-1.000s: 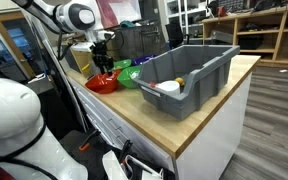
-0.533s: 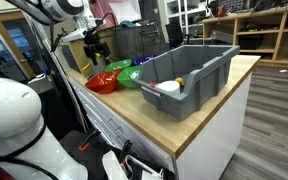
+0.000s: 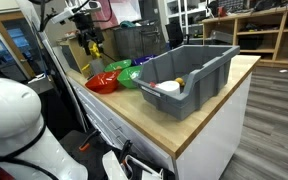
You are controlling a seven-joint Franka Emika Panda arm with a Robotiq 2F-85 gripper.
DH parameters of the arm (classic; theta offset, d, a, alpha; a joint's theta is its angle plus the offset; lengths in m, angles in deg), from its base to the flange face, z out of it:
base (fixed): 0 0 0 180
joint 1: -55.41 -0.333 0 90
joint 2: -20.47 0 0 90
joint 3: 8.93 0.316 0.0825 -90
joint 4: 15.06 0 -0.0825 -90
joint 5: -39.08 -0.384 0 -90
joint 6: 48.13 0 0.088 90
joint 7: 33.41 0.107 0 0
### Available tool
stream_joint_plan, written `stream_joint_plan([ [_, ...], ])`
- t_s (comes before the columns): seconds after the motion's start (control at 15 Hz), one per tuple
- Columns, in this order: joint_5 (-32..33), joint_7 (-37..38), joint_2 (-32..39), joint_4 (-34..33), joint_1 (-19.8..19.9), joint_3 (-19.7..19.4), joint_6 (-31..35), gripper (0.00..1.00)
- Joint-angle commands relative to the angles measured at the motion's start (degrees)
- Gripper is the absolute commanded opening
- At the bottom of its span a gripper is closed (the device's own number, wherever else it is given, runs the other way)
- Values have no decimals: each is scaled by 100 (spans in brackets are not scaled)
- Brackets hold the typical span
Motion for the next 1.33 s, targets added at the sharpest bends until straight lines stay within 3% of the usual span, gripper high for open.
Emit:
stream_joint_plan([
  [0.0,157,-68,7,-445,83,-54,-640,100],
  [0.73,453,-121,1,-1559,124,-74,-1756,100],
  [1.2,363,-178,-39,-1983,114,-101,-2051,100],
  [1.27,369,-71,-36,-1842,120,-62,-1835,100],
])
